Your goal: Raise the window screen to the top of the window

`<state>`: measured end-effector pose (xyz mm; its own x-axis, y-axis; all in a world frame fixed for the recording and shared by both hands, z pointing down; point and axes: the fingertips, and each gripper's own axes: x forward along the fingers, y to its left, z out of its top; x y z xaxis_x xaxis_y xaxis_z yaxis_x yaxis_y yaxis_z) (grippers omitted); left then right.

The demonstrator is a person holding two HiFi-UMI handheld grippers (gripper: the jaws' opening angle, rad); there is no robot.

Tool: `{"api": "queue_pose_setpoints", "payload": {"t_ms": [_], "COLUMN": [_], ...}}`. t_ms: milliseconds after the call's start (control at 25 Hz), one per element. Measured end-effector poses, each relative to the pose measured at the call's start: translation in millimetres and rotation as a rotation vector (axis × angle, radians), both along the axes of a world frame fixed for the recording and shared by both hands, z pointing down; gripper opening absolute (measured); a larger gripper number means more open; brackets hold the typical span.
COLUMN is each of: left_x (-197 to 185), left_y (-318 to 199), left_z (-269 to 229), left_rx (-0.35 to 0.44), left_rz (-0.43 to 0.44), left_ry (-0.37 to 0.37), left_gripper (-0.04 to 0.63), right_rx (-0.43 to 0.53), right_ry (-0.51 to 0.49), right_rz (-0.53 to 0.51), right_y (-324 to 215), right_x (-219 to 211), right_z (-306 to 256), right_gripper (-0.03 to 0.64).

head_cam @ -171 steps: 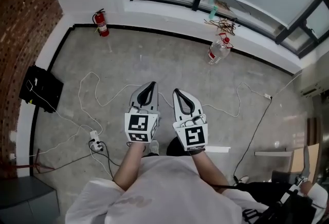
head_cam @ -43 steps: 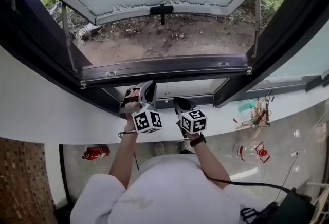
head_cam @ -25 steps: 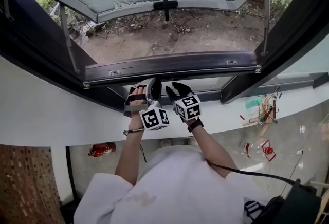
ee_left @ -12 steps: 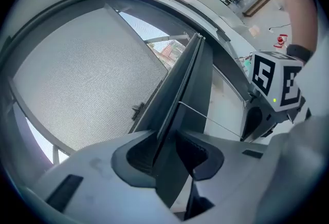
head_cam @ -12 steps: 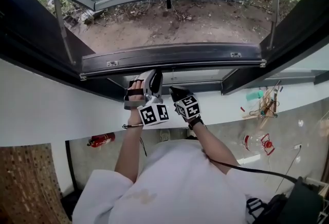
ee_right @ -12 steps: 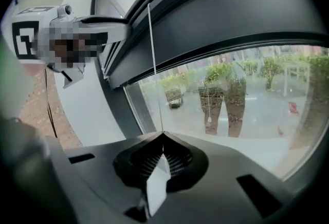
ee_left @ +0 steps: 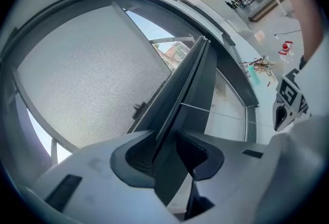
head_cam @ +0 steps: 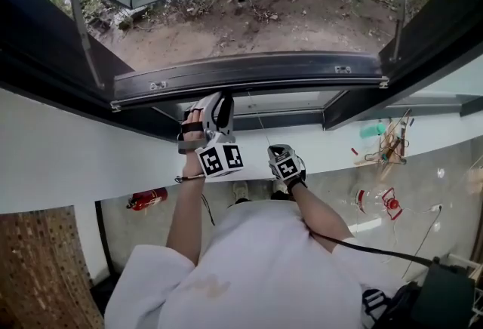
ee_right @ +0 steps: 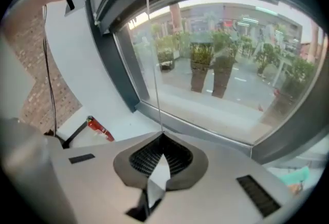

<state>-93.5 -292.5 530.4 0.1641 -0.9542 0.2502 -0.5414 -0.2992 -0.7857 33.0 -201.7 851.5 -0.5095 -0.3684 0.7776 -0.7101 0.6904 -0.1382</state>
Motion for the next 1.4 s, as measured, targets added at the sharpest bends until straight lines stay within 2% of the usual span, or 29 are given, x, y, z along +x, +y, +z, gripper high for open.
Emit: {"api": "queue_pose_setpoints", "payload": {"t_ms": [80, 280, 400, 840, 1000, 1200, 1400], "left_x": [0.4, -1.2, 1.4, 0.9, 1.9, 2.8, 2.0], "left_y": [0.8, 2.1, 1.8, 1.8, 1.6, 0.4, 0.1], "left_z": [-1.1, -1.3, 0.3, 1.6, 1.4, 2.8, 2.2], "left_rx": [0.007, -0.006, 0.0, 0.04, 0.031, 0.012, 0.024], "left_rz": [-0.001, -0.04, -0.046, -0.078, -0.084, -0.065, -0.057], "left_ry": [0.016, 0.021, 0.027, 0.086, 0.073, 0.012, -0.009], "left_gripper": [0.104, 0.103, 0.103, 0.1, 0.1, 0.101, 0.101], "right_rx": [-0.004, 0.072, 0.089, 0.065, 0.069, 0.075, 0.104], "right_ry": [-0.052, -0.093, -0.133, -0.126, -0.124, -0.106, -0.091], "right_rz": [0.049, -0.044, -0.032, -0.042, -0.036, -0.038, -0.033], "right_y": [3.0, 6.4, 14.5, 24.8, 23.0, 21.0, 15.2], "right_x": [18.7, 20.9, 22.5, 17.4, 20.2, 22.9, 28.5], "right_z": [4.1, -3.3, -6.1, -2.4, -2.1, -0.4, -2.9], "right_gripper": [0.0, 0.0, 0.0, 0.002, 0.001, 0.0, 0.001]}}
